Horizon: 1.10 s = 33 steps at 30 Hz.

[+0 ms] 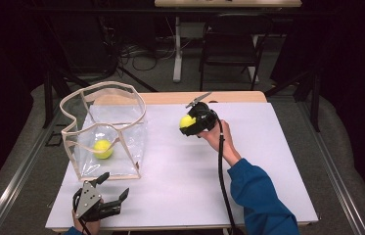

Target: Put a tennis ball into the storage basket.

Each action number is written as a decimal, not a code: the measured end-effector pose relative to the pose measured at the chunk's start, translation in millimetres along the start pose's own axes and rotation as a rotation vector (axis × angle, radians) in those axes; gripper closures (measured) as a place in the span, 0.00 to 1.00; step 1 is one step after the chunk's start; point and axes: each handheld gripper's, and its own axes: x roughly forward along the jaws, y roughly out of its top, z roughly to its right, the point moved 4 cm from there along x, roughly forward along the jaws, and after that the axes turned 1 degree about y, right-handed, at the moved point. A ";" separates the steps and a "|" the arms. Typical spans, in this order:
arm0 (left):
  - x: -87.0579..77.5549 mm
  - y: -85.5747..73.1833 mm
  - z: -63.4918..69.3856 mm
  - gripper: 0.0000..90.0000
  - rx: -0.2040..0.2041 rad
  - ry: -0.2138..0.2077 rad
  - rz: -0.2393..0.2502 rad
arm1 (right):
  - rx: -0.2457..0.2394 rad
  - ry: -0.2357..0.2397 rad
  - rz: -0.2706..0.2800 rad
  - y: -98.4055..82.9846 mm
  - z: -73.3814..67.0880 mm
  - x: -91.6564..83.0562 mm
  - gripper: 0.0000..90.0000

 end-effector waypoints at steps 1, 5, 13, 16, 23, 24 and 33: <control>0.0 0.0 0.1 0.18 0.000 0.000 0.001 | 0.001 0.000 0.000 0.3 -0.8 -0.4 0.29; -0.4 -0.3 -0.3 0.18 -0.005 0.003 0.002 | -0.006 0.004 0.003 2.1 -2.8 -3.5 0.29; 0.1 0.0 -0.4 0.18 -0.002 0.005 0.000 | -0.015 0.011 0.012 6.3 -4.8 -12.3 0.29; -0.2 0.3 0.3 0.18 0.004 0.007 -0.003 | -0.021 0.006 0.009 7.0 -5.4 -14.3 0.29; 0.5 0.2 0.5 0.18 0.010 0.019 -0.011 | -0.026 0.015 0.025 10.8 -7.3 -21.6 0.29; 0.5 0.1 0.4 0.18 0.009 0.020 -0.012 | -0.024 0.017 0.031 11.6 -7.9 -22.5 0.29; 0.5 0.1 0.9 0.18 0.003 0.017 -0.006 | -0.023 0.016 0.062 17.7 -6.8 -36.2 0.29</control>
